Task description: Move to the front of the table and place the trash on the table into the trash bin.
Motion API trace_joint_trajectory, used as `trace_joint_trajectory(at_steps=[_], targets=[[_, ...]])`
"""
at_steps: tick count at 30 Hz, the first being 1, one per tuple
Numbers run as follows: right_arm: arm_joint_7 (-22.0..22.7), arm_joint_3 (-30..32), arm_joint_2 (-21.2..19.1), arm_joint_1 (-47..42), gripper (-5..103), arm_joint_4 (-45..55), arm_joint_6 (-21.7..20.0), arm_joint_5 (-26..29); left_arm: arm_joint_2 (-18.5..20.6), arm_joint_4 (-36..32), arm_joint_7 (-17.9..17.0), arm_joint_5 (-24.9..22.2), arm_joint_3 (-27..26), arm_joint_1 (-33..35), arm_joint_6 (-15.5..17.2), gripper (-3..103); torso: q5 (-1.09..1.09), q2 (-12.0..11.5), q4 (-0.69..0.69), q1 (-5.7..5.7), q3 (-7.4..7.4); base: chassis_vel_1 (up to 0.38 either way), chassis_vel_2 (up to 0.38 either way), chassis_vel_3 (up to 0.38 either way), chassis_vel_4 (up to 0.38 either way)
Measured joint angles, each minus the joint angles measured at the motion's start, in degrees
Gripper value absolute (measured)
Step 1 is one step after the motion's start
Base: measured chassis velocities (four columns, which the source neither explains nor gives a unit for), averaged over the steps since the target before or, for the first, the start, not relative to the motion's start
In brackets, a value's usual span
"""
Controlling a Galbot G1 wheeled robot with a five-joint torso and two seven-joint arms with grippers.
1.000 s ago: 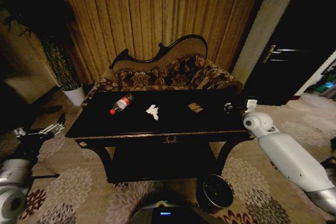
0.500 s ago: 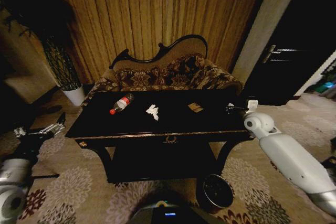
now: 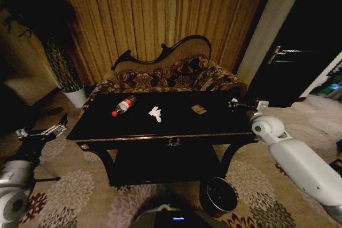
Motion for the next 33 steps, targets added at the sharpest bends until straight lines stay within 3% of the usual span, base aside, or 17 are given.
trace_joint_trajectory(at_steps=[1, 9, 18, 33], targets=[[-0.43, 1.04, 0.32, -1.74, 0, 1.92, 2.19, 0.04, -0.01, 0.01, 0.0, -0.07, 0.24, 0.06, 0.03, 100, -0.01, 0.0, 0.0, 0.0, 0.0, 0.0, 0.0, 0.0, 0.0], [-0.61, 4.41, 1.38, -9.6, 0, 8.76, 4.82, -3.36, 0.63, 1.33, 0.02, -0.41, 0.78, -0.08, -0.66, 100, 0.0, 0.0, 0.0, 0.0, 0.0, 0.0, 0.0, 0.0, 0.0], [3.14, 7.0, 3.29, -14.18, 0, 16.08, 4.51, -4.2, 3.57, 2.8, 0.03, -1.86, 1.41, -2.16, -0.66, 100, -0.01, 0.0, 0.0, 0.0, 0.0, 0.0, 0.0, 0.0, 0.0], [3.46, 9.86, 5.12, -17.89, 0, 18.73, 3.45, -6.38, 5.18, 4.24, 0.22, -2.06, 2.13, -2.96, -0.6, 100, 0.0, 0.0, 0.0, 0.0, 0.0, 0.0, 0.0, 0.0, 0.0]])
